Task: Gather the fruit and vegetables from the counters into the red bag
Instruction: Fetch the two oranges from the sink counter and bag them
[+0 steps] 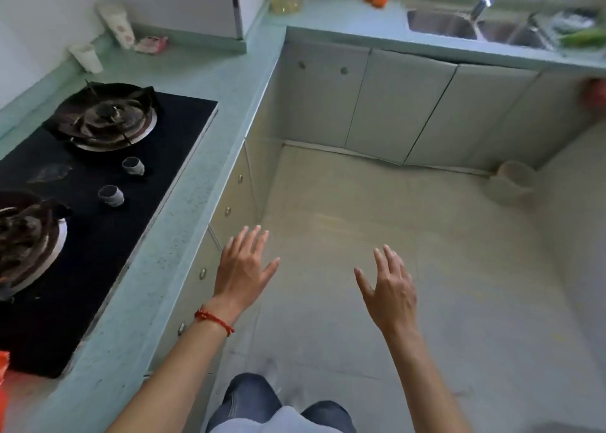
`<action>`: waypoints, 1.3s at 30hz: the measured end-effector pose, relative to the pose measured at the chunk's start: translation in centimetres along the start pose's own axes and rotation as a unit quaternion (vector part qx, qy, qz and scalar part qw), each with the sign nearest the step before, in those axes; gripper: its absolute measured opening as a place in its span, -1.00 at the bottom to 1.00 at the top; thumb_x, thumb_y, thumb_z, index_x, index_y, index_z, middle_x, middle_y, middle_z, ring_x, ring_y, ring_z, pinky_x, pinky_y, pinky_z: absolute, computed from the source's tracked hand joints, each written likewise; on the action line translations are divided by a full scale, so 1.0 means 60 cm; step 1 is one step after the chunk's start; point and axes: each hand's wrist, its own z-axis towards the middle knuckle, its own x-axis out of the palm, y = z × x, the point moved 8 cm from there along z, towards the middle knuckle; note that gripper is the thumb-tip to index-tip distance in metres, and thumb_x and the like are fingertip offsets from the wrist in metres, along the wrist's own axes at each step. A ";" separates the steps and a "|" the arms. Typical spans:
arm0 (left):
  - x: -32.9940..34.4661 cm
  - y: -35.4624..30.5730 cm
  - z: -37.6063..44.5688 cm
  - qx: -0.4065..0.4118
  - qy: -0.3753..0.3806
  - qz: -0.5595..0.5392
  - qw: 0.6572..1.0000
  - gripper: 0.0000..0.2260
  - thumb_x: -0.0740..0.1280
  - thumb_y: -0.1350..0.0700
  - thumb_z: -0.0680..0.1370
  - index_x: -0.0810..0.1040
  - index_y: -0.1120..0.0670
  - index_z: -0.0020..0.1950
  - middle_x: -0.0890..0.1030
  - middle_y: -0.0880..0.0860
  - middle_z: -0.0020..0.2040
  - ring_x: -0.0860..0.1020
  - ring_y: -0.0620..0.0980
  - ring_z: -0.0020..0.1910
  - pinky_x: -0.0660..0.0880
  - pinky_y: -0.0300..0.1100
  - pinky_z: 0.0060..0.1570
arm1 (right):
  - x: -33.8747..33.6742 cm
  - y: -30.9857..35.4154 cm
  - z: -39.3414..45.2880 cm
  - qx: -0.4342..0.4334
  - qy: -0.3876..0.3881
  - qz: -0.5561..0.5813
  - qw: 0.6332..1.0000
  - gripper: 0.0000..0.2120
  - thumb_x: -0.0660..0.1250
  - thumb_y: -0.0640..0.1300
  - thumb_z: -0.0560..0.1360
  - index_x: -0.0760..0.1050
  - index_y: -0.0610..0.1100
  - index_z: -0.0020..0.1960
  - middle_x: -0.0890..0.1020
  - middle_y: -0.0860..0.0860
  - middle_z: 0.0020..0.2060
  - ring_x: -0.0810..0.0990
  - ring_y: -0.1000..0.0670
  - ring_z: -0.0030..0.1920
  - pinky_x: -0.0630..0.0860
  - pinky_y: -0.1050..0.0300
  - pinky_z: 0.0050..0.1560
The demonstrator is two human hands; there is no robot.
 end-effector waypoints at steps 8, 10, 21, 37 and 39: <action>0.001 -0.012 0.077 0.037 -0.001 -0.018 0.999 -0.45 0.09 -0.15 0.45 0.52 0.22 0.20 0.58 0.23 0.19 0.53 0.25 0.19 0.48 0.17 0.08 | -0.006 -0.001 0.046 0.012 -0.022 -0.018 1.000 -0.45 0.11 0.14 0.44 0.53 -0.27 0.15 0.61 -0.22 0.13 0.60 -0.20 0.13 0.56 -0.08 0.01; -0.002 -0.006 0.100 0.040 -0.002 -0.021 0.999 -0.45 0.09 -0.14 0.45 0.53 0.22 0.20 0.58 0.22 0.18 0.53 0.24 0.18 0.48 0.17 0.07 | -0.002 0.008 0.069 0.014 -0.024 -0.017 0.999 -0.45 0.12 0.14 0.44 0.54 -0.26 0.14 0.62 -0.22 0.11 0.61 -0.19 0.11 0.57 -0.07 0.00; 0.002 0.015 0.260 0.063 -0.007 -0.035 0.997 -0.45 0.09 -0.15 0.45 0.52 0.22 0.21 0.57 0.23 0.19 0.52 0.24 0.20 0.46 0.17 0.10 | 0.034 0.021 0.211 0.023 -0.017 -0.017 0.999 -0.44 0.11 0.15 0.45 0.52 -0.26 0.17 0.60 -0.21 0.14 0.59 -0.19 0.14 0.55 -0.09 0.04; 0.041 -0.068 0.686 0.030 -0.001 -0.018 0.999 -0.46 0.10 -0.14 0.44 0.54 0.22 0.19 0.60 0.22 0.16 0.56 0.23 0.15 0.49 0.14 0.06 | 0.080 -0.094 0.651 -0.007 -0.020 -0.002 1.000 -0.46 0.13 0.14 0.43 0.53 -0.25 0.16 0.61 -0.20 0.13 0.61 -0.17 0.13 0.57 -0.07 0.01; 0.038 -0.077 0.741 0.024 0.000 -0.011 1.000 -0.46 0.11 -0.14 0.43 0.55 0.21 0.17 0.61 0.21 0.14 0.57 0.22 0.13 0.51 0.13 0.04 | 0.079 -0.108 0.712 -0.011 -0.020 -0.003 1.000 -0.45 0.12 0.14 0.43 0.53 -0.26 0.16 0.60 -0.20 0.14 0.60 -0.18 0.13 0.57 -0.07 0.01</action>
